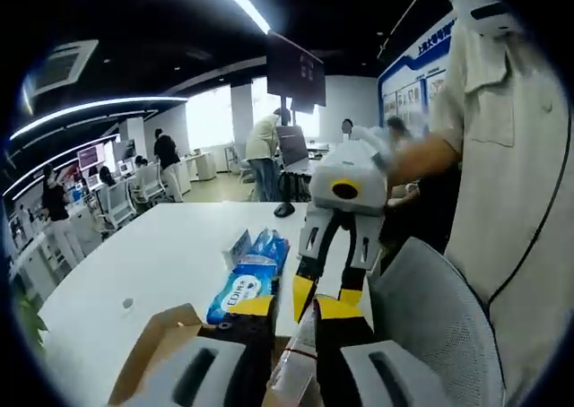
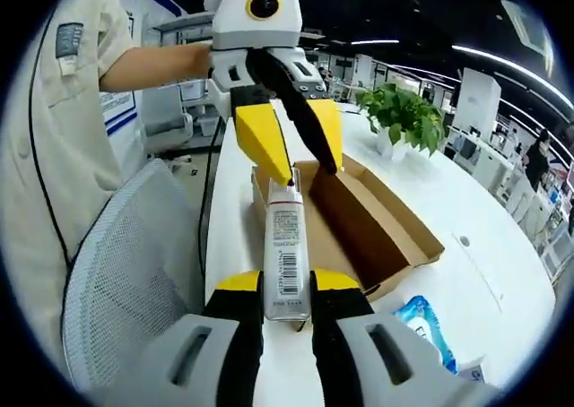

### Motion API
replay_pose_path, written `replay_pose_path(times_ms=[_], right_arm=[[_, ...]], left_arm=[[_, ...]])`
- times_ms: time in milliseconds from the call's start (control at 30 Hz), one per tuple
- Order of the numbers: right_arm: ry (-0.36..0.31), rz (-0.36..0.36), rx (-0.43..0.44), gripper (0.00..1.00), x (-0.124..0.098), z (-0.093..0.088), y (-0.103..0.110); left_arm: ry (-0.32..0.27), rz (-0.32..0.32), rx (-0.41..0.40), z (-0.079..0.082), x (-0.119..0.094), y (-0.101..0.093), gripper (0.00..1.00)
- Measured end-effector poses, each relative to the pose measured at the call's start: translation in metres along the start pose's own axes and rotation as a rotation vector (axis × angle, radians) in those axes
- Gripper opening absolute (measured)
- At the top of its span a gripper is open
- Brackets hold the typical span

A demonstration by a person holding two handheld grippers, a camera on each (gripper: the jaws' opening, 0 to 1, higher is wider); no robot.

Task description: Operate the shoe box by opening the lid, removing the specified soft item, and placing it in the target area until the item is outside and the box remains undamaged.

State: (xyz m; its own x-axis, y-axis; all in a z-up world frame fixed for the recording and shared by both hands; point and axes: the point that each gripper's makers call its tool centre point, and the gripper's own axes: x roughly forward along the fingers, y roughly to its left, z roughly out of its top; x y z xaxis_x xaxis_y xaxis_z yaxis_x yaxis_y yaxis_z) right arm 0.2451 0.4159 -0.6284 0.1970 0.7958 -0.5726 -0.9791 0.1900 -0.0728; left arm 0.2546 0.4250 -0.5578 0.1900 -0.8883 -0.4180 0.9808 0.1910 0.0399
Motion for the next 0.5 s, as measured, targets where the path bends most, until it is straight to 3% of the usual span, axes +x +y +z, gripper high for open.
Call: replay_pose_path(times_ms=[167,433,500], right_arm=[[-0.002,-0.024,0.012,0.16,-0.007,-0.003,-0.009],[-0.019,-0.046,0.013,0.16,-0.016,0.0,-0.015],[-0.036,-0.048,0.017,0.16,-0.018,0.004,-0.016]], left_arm=[[0.002,0.04,-0.038,-0.016,-0.007,0.006,0.27],[-0.001,0.094,-0.094,-0.029,-0.014,0.02,0.34],[-0.025,0.095,-0.123,-0.029,-0.013,0.02,0.35]])
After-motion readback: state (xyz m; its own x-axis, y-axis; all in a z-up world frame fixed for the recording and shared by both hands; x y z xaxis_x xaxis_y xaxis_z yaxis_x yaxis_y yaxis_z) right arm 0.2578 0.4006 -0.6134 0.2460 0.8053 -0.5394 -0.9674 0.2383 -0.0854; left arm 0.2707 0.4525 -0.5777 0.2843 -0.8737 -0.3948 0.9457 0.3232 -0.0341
